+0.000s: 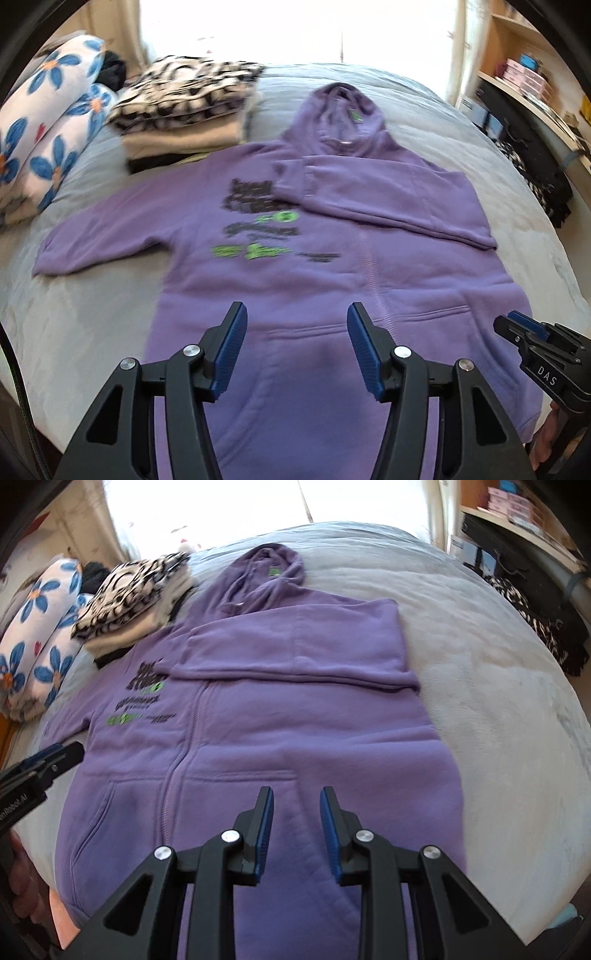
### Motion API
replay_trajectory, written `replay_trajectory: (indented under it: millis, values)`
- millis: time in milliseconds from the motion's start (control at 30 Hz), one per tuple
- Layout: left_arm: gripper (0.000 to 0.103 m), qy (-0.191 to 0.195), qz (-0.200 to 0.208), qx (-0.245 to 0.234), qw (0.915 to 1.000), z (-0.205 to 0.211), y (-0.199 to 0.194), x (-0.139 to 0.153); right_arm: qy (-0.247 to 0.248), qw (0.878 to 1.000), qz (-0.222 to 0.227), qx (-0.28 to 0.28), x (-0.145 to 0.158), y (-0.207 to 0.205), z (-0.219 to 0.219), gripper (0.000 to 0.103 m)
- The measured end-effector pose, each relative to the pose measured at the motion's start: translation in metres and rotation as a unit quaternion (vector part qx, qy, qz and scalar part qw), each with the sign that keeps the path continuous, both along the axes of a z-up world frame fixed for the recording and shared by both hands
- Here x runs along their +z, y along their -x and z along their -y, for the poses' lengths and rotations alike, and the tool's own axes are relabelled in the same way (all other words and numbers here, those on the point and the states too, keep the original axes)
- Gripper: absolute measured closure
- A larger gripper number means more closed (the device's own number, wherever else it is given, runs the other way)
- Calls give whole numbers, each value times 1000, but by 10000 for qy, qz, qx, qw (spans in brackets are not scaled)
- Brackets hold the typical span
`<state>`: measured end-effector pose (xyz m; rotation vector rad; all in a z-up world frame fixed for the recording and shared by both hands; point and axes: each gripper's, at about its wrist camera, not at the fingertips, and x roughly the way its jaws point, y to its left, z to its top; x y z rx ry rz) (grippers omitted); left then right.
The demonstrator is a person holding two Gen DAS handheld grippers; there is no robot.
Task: Fold large clothes
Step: 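Move the left tool across the hoodie to the other sleeve, then grasp the other sleeve's cuff with the left tool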
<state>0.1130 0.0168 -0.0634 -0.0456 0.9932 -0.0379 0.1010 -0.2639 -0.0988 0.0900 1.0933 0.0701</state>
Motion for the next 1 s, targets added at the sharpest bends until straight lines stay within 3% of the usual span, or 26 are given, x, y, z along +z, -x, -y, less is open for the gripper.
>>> replay_trajectory:
  millis: [333, 533, 733, 1000]
  values:
    - [46, 188, -6, 813, 9965, -101, 11, -7, 74, 9978, 29, 653, 5, -14, -89, 77]
    - [46, 689, -77, 1144, 9910, -176, 4, -31, 241, 9954, 209, 900, 7, -39, -143, 77]
    - [46, 1565, 25, 1622, 9743, -264, -13, -65, 261, 9940, 342, 1009, 0, -68, -192, 77]
    - [46, 2594, -48, 2638, 9290, -372, -43, -119, 208, 9926, 327, 1153, -14, -100, -239, 77]
